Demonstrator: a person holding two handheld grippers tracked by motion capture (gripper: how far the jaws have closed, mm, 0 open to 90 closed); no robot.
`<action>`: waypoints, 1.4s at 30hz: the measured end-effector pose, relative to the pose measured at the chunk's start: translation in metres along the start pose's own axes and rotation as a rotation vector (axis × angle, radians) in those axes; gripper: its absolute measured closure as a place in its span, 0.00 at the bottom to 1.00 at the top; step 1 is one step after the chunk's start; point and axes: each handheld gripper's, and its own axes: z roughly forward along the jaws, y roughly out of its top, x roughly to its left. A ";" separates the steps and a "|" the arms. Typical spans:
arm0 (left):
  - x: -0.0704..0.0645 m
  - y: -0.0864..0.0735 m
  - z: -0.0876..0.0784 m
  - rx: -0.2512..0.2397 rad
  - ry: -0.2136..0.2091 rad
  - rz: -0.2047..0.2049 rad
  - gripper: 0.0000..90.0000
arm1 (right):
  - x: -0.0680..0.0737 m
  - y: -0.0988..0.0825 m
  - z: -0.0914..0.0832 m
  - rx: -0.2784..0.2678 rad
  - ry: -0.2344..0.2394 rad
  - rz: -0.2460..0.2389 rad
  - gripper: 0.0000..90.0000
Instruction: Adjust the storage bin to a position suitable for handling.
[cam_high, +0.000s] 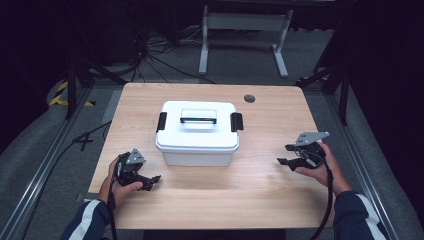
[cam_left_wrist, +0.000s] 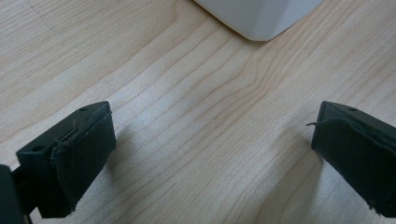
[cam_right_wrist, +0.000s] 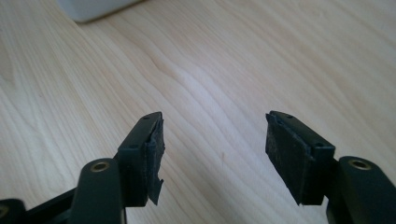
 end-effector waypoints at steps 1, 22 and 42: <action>0.000 0.000 0.000 0.000 0.000 0.000 0.00 | 0.001 0.006 -0.002 -0.006 0.003 -0.012 0.43; 0.000 0.000 0.000 0.000 0.000 -0.001 0.00 | 0.013 0.146 -0.022 0.010 0.077 -0.281 0.46; 0.000 0.000 0.000 0.000 0.000 0.001 0.00 | 0.061 0.243 0.029 0.136 0.151 -0.493 0.51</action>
